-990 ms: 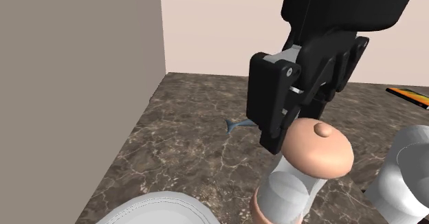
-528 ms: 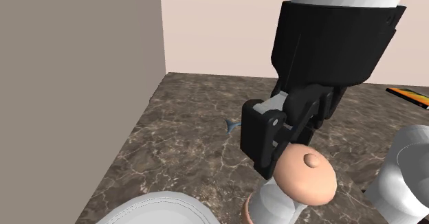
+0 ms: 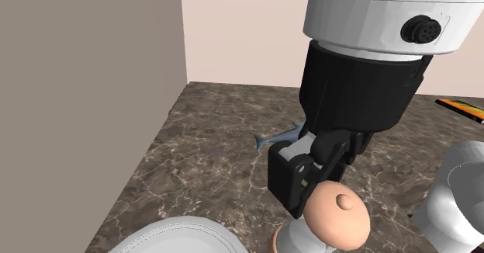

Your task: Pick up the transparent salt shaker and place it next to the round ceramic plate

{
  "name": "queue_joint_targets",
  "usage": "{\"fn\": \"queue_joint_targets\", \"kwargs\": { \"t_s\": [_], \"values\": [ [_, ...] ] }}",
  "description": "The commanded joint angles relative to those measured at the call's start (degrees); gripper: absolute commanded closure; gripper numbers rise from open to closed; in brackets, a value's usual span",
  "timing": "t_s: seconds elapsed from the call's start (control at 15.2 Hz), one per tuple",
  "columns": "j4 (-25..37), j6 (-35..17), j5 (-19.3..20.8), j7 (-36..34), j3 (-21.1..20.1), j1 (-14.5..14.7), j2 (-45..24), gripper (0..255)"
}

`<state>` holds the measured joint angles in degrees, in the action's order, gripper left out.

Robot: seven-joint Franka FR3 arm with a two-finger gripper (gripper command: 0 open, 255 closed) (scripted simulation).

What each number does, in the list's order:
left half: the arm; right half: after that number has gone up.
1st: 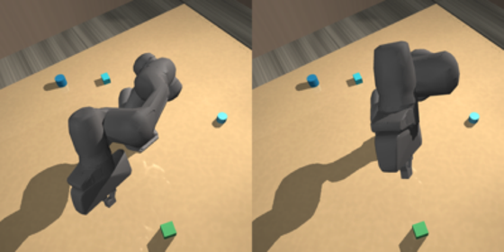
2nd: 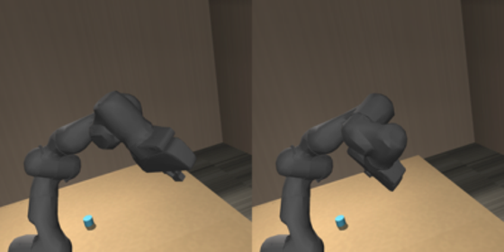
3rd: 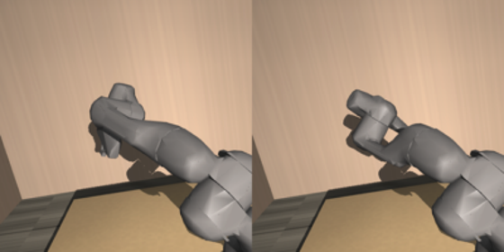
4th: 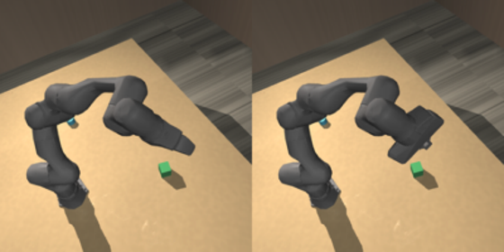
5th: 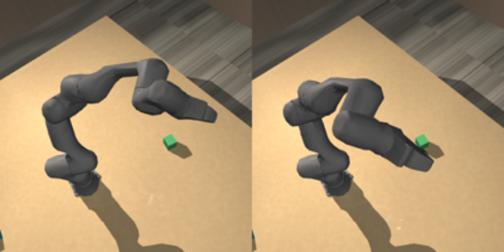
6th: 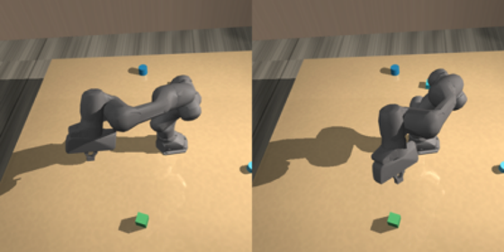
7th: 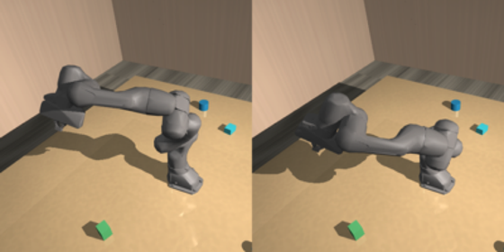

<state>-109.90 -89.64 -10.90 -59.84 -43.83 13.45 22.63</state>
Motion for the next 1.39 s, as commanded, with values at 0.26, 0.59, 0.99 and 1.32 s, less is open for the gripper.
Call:
{"fn": "queue_joint_targets", "kwargs": {
  "t_s": [0.26,0.59,0.99,1.32],
  "values": [
    [-0.1,-0.1,0.0,0.0,0.0,0.0,0.0,0],
    [2.4,1.8,0.4,-0.3,-0.1,-0.3,-0.6,0],
    [9.6,7.0,1.7,-1.5,-0.8,-1.0,-3.0,0],
    [9.6,7.0,1.7,-1.5,-0.8,-1.0,-3.0,0]
  ]
}}
